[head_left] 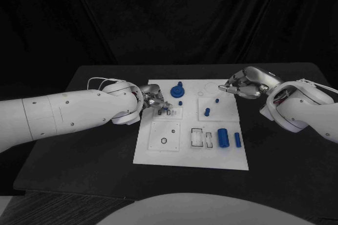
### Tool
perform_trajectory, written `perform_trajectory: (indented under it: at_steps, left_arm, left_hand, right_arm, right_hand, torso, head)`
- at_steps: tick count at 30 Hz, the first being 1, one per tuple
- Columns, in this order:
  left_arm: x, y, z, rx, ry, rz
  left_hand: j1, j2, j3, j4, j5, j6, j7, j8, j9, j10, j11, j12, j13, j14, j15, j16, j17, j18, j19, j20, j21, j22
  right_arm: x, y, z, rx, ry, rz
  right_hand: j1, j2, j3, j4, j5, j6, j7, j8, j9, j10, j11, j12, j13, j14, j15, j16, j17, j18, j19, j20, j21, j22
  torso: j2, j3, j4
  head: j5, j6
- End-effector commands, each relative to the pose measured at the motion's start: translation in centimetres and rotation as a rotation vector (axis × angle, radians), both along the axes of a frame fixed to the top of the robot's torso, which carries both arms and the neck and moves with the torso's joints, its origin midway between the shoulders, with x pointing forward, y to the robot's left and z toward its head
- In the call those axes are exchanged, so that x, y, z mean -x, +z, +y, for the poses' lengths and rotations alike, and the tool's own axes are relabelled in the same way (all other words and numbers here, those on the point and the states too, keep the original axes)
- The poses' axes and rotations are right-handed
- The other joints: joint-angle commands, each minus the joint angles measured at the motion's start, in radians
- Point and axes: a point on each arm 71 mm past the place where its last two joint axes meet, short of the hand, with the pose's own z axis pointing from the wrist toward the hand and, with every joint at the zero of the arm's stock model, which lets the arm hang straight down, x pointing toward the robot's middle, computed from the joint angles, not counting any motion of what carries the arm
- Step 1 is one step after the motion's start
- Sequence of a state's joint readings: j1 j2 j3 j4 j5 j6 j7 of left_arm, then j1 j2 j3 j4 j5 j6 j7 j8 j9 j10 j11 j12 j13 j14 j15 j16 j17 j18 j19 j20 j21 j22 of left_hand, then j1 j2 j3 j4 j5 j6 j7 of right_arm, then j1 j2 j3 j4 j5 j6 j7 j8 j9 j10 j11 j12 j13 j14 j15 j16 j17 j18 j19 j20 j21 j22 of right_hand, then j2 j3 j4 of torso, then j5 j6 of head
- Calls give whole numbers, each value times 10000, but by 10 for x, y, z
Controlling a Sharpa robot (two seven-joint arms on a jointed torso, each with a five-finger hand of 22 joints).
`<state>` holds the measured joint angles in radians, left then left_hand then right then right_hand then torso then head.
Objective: Assemble the parts on the task board
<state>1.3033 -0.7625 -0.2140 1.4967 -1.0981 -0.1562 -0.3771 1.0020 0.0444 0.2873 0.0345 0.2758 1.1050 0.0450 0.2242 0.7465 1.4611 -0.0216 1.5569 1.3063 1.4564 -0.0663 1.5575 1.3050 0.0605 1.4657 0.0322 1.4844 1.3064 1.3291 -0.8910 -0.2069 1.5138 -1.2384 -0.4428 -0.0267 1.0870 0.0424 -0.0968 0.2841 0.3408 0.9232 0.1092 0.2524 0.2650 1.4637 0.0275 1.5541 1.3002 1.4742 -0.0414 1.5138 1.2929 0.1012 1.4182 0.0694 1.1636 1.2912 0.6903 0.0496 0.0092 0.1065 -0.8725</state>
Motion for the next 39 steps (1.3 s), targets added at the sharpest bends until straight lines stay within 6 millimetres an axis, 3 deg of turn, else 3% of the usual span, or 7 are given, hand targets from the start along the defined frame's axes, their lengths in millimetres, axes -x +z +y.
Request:
perform_trajectory:
  at_steps: [1,10,19,24,39]
  left_arm:
    - [1,-1,-3,15,-97,-64]
    - [3,-6,-5,-146,-140,210]
    - [3,-13,-3,-428,-79,557]
    - [3,-14,-2,-553,-49,691]
    - [3,-17,-1,-743,-35,892]
  left_hand:
    - [-134,-158,131,146,-109,-206,-84,-154,257,1097,-114,139,2645,1143,-169,133,2658,-257,156,-21,-126,1595]
    - [-215,-182,-15,444,-416,-204,-74,-160,278,1097,-104,139,2645,1143,-159,133,2658,-253,148,-10,-148,1592]
    - [-384,-276,-469,1014,-875,-176,-49,-165,314,1097,-81,139,2645,1143,-141,133,2658,-243,130,6,-193,1584]
    - [-394,-293,-552,1097,-945,-182,-46,-174,317,1097,-79,139,2645,1143,-139,133,2658,-242,129,9,-199,1583]
    - [-479,-373,-1060,1595,-1401,-200,-28,-216,337,1097,-63,139,2645,1143,-126,133,2658,-230,108,22,-256,1568]
  right_arm:
    - [0,-1,0,23,-105,70]
    - [0,-2,0,24,-98,76]
    - [1,-3,-1,34,-106,104]
    - [1,-3,-1,39,-105,117]
    - [1,-4,-2,52,-114,138]
  right_hand:
    - [73,159,-335,44,202,-131,-17,-167,-48,1071,23,167,2706,705,26,-150,1803,-118,-82,-6,-183,1569]
    - [88,159,-340,43,207,-132,-15,-168,-47,1071,25,167,2706,700,27,-161,1790,-114,-92,-5,-209,1562]
    - [98,161,-342,42,212,-132,-14,-169,-46,1071,26,167,2706,698,28,-166,1783,-112,-96,-4,-219,1560]
    - [98,161,-342,42,212,-132,-14,-169,-46,1071,26,167,2706,698,28,-166,1783,-112,-96,-4,-219,1560]
    - [118,165,-347,42,221,-130,-11,-169,-44,1071,29,167,2706,695,30,-174,1773,-106,-109,-1,-254,1550]
  torso:
    - [6,-6,3]
    - [10,-2,-15]
    - [-1,-4,-8]
    - [-4,-22,-2]
    - [3,-13,-4]
  head:
    - [18,-1]
    - [15,-1]
    - [10,-1]
    - [32,-1]
    - [54,-1]
